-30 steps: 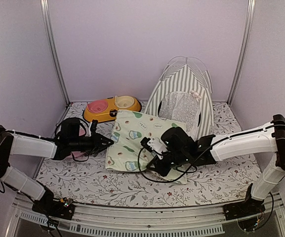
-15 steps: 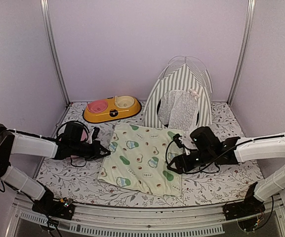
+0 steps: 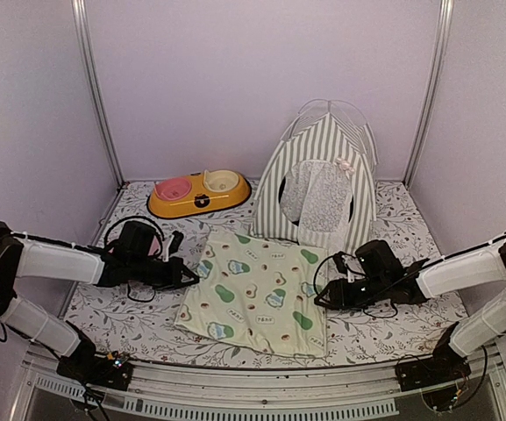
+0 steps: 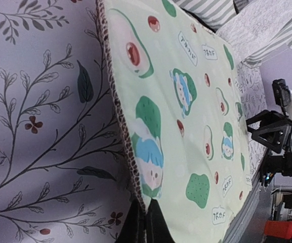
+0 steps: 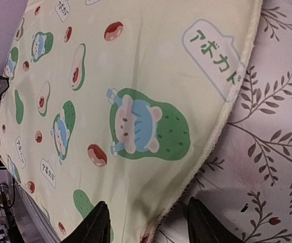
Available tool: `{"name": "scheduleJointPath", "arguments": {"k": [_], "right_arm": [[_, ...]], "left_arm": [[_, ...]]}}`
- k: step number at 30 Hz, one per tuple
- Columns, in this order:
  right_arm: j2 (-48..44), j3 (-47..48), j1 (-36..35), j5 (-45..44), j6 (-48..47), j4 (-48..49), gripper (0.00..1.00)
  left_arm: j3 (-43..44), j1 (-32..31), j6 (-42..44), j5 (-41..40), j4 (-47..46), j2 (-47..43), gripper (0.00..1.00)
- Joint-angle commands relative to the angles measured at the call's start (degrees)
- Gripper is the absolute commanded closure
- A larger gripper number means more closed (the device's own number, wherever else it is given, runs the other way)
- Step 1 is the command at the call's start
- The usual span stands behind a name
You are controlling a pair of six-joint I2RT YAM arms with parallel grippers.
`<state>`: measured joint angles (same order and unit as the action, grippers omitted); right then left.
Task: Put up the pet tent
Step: Place the cushion at the center of the board, then adjust the cushion at the center of the board.
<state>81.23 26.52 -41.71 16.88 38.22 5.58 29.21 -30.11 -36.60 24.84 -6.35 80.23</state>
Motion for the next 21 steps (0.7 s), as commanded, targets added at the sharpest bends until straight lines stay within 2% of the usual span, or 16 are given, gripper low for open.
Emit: {"name": "scheduleJointPath", "arguments": {"k": [1,3,5,6,7,13,16,21], "right_arm": [[3.0,0.1,0.3,4.7,5.2,8.3,0.52],[2.6,0.7,0.3,5.1,6.2,8.2,0.64],[0.6,1.5,0.2,4.7,6.6,7.3,0.88],[-0.8,1.9,0.0,4.3,6.8,6.4,0.96],[-2.1,2.9,-0.3,3.9,6.9,5.1,1.00],[-5.6,13.9,-8.0,-1.6,5.2,-3.9,1.00],[-1.8,17.7,-11.1,-0.3,5.5,-3.1,1.00],[6.5,24.7,-14.4,2.3,6.0,-0.2,1.00]], "left_arm": [[0.6,-2.0,0.9,-0.6,-1.6,-1.1,1.00],[0.7,-2.7,0.7,-0.9,-2.1,-1.1,1.00],[0.6,-3.6,0.5,-0.9,-3.2,-1.3,1.00],[0.5,-4.2,0.4,-0.9,-4.1,-1.5,1.00],[0.5,-5.0,0.3,-1.0,-4.8,-1.7,1.00],[1.3,-10.5,-0.9,-1.4,-11.6,-0.6,1.00],[2.5,-13.4,-0.9,-0.9,-14.5,1.1,1.00],[4.5,-16.1,-2.1,4.7,-21.0,5.6,1.00]]}}
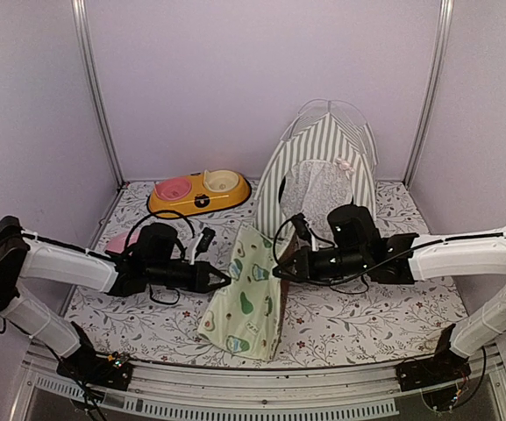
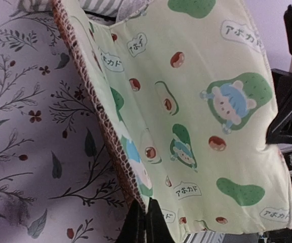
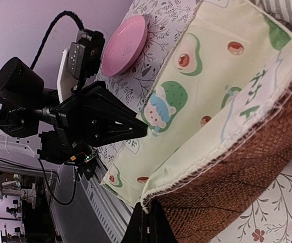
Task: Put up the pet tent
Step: Adjust the cushion at the center of the board.
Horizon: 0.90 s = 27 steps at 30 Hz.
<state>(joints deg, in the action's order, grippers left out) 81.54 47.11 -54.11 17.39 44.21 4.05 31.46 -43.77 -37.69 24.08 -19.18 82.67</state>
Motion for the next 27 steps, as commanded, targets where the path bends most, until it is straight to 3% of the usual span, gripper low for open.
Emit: {"name": "scheduleJointPath", "arguments": {"k": [1,5,11,23,27], "right_arm": [[7.6,5.8,-2.2,2.3,-0.4,0.8,1.00],[14.0,11.0,-1.9,0.9,-2.5,-1.3,1.00],[25.1,13.2,-0.7,5.0,-2.3,3.9,1.00],[31.8,9.5,2.1,10.2,3.3,14.1,1.00],[32.6,8.4,2.6,11.2,4.3,16.0,1.00]], "left_arm": [[2.5,-2.9,-1.5,6.4,-9.4,3.8,1.00],[3.1,-3.3,-3.0,6.5,-10.6,5.8,1.00],[4.3,-3.2,-4.4,6.9,-9.4,11.3,0.99],[-1.1,-2.2,-12.8,9.3,-18.9,15.0,0.51],[-4.5,-1.1,-16.1,11.3,-26.0,15.4,0.42]]}}
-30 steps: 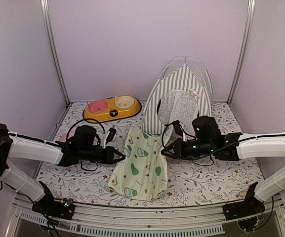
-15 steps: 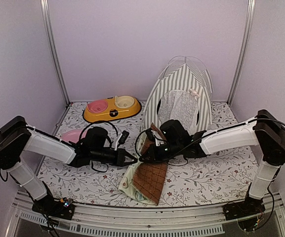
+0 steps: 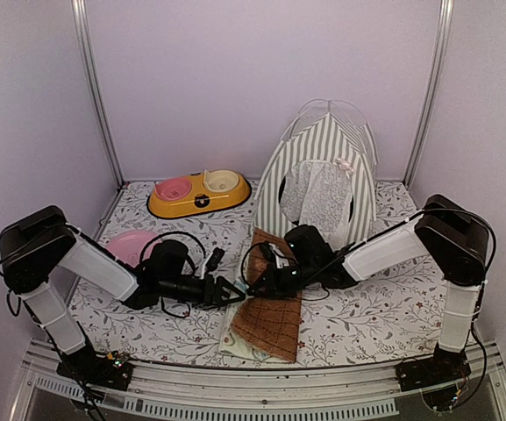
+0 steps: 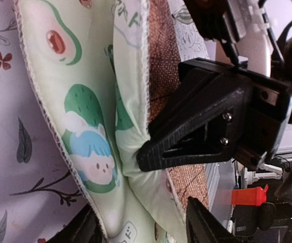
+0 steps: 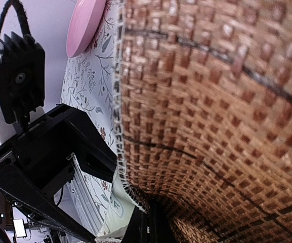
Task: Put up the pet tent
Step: Adjust the cushion at the center of the board, then pick up the cushion from the center of the board.
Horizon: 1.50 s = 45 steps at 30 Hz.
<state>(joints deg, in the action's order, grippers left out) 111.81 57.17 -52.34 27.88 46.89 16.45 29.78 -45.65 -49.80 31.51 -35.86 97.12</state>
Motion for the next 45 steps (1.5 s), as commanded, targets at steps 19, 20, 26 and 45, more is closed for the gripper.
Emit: {"name": "scheduleJointPath", "arguments": {"k": [19,20,26,45], "right_arm": [[1.9,1.0,0.9,-0.5,2.0,3.0,1.00],[1.9,1.3,0.8,-0.7,1.9,2.8,1.00],[2.0,3.4,0.1,-1.9,1.0,1.3,1.00],[3.4,5.5,-2.0,-8.2,-0.7,-1.6,1.00]], "left_arm": [[4.0,-2.0,7.4,-0.6,13.7,-0.7,0.51],[4.1,-2.3,7.7,-1.0,14.6,-1.0,0.51],[4.7,-3.1,9.0,-2.7,18.6,-1.9,0.60],[5.1,-4.4,4.1,-1.8,14.1,-0.9,0.52]]}}
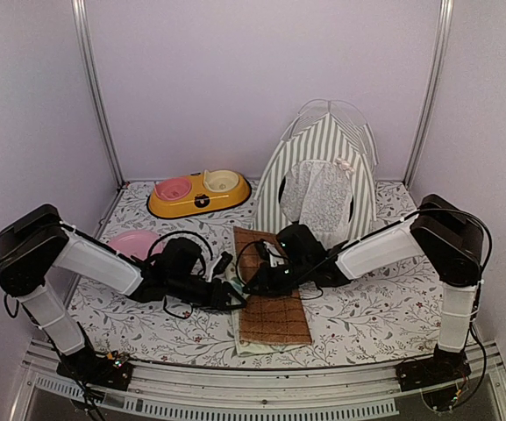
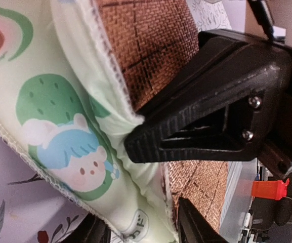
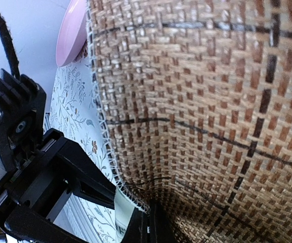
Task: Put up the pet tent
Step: Pick up the cushion from the center of the board.
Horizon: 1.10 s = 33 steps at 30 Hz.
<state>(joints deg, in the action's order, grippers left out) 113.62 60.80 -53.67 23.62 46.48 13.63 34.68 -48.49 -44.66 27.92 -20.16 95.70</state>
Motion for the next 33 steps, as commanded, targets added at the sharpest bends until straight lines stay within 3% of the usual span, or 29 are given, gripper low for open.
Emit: {"name": "scheduleJointPath", "arguments": {"k": [1,8,11,13,15,21,24,29,33], "right_arm": [[1.6,1.8,-0.7,-4.5,0.0,1.2,1.00],[0.2,3.1,-0.9,-6.2,0.9,1.0,1.00],[-0.3,3.2,-1.2,-6.0,0.8,1.0,1.00],[-1.1,2.9,-1.3,-6.0,0.6,1.0,1.00],[-2.5,2.4,-1.3,-6.3,-0.3,0.6,0.90],[-11.6,0.6,-1.3,-12.5,-6.3,-6.1,0.47],[-17.3,0.1,-1.2,-18.6,-9.6,-11.6,0.32],[-23.7,-0.6,0.8,-29.5,-13.4,-18.1,0.16],[-24.2,-0.9,5.5,-32.7,-13.9,-20.1,0.12]], "left_arm": [[0.2,-1.6,-1.2,1.5,-1.6,0.6,0.51],[1.0,-2.3,-1.8,-1.8,0.0,1.7,0.50],[0.9,-2.3,-2.6,-2.8,-0.5,1.9,0.61],[0.8,-2.4,-2.8,-3.6,-0.4,1.7,0.80],[0.6,-2.4,-2.8,-4.7,0.3,1.0,1.00],[-0.4,-2.0,-1.1,-8.5,5.4,-3.6,1.00],[-1.2,-1.7,0.6,-11.2,8.7,-7.4,1.00],[-0.7,-1.0,3.4,-16.0,15.5,-13.4,1.00],[1.6,-0.7,5.8,-19.7,21.1,-17.0,1.00]]}}
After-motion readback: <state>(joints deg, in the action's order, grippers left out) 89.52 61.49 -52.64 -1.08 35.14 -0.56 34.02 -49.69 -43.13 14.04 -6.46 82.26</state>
